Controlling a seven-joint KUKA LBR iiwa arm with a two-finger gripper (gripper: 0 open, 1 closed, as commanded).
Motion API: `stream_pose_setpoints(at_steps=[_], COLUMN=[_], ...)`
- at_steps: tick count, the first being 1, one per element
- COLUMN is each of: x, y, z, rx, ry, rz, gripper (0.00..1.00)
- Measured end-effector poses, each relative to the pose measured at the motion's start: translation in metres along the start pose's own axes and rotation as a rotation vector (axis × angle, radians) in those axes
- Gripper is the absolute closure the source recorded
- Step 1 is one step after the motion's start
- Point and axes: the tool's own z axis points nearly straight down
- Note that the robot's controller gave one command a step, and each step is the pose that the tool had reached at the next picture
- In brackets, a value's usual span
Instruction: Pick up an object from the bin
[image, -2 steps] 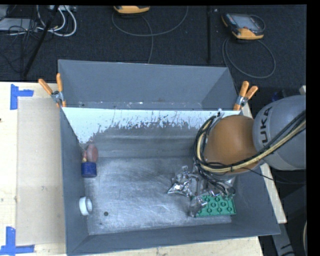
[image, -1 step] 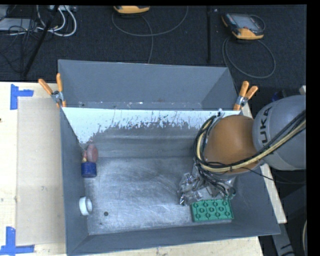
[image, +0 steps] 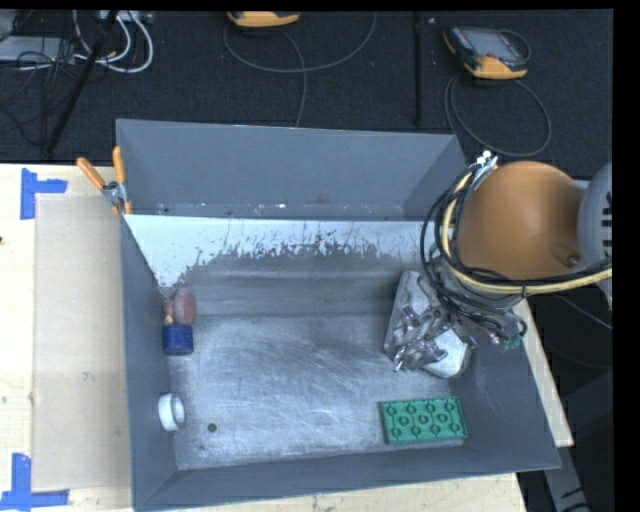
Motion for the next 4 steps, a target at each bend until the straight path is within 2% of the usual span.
stream_pose_setpoints(at_steps=[1, 2, 3, 4], x=[-0.013, 0.001, 0.002, -0.002], y=[-0.043, -0.018, -0.019, -0.025], z=[-0.079, 0.056, 0.023, 0.056], rx=[-0.002, -0.014, -0.006, -0.011], ry=[0.002, 0.008, 0.003, 0.006], rz=[-0.285, -0.739, -0.719, -0.671], gripper=[1.00, 1.00, 1.00, 1.00])
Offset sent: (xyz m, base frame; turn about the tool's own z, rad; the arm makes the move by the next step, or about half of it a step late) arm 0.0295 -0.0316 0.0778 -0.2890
